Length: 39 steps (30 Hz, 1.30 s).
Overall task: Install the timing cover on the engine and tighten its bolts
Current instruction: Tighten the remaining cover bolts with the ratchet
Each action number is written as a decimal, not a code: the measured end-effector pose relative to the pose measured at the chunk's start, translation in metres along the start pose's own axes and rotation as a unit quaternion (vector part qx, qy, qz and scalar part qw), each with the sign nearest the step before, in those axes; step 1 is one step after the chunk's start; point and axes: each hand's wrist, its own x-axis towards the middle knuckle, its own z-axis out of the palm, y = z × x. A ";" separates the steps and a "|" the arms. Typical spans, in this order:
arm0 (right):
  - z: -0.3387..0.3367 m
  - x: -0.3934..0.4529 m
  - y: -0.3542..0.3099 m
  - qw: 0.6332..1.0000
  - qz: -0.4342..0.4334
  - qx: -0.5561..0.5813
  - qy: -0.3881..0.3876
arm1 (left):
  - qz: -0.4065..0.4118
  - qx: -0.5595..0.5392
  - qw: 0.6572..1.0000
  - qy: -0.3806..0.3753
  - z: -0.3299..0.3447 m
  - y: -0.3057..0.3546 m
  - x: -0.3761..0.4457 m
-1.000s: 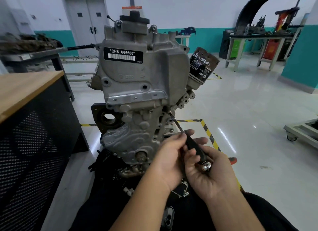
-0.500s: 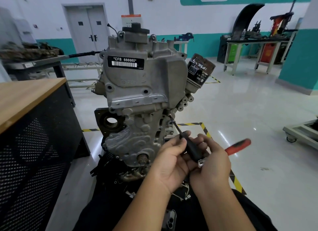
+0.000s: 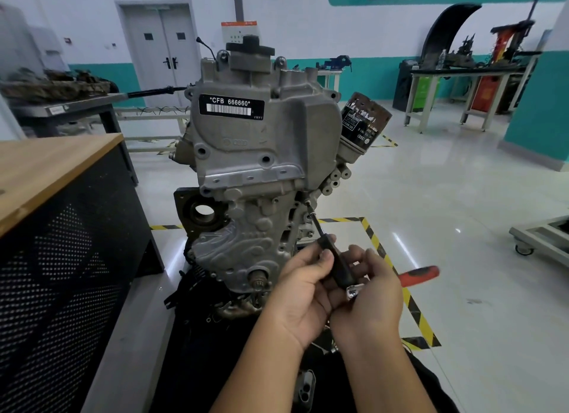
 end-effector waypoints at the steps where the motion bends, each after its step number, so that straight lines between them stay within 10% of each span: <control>1: -0.002 0.000 0.000 0.998 -0.048 -0.033 -0.001 | 0.007 0.014 1.000 0.006 0.001 -0.001 0.001; 5: 0.000 0.007 -0.011 0.953 -0.204 -0.223 -0.033 | 0.044 0.059 0.997 0.030 0.004 -0.004 0.005; 12: -0.009 0.006 -0.010 0.999 0.026 0.020 -0.003 | 0.028 0.027 0.999 0.025 0.001 -0.011 0.001; 18: -0.004 0.002 -0.005 0.924 -0.252 -0.280 -0.070 | 0.060 0.056 0.995 0.052 0.007 -0.009 0.000; 26: 0.003 -0.009 0.009 0.998 0.004 0.018 0.062 | 0.015 0.047 0.997 0.058 -0.004 0.000 -0.004; 31: 0.002 -0.014 0.013 0.938 -0.260 -0.226 -0.042 | 0.037 0.082 0.994 0.054 -0.001 0.000 -0.006; 39: 0.008 -0.003 0.003 0.997 0.025 0.037 0.067 | -0.005 0.028 0.998 0.050 0.002 -0.001 -0.004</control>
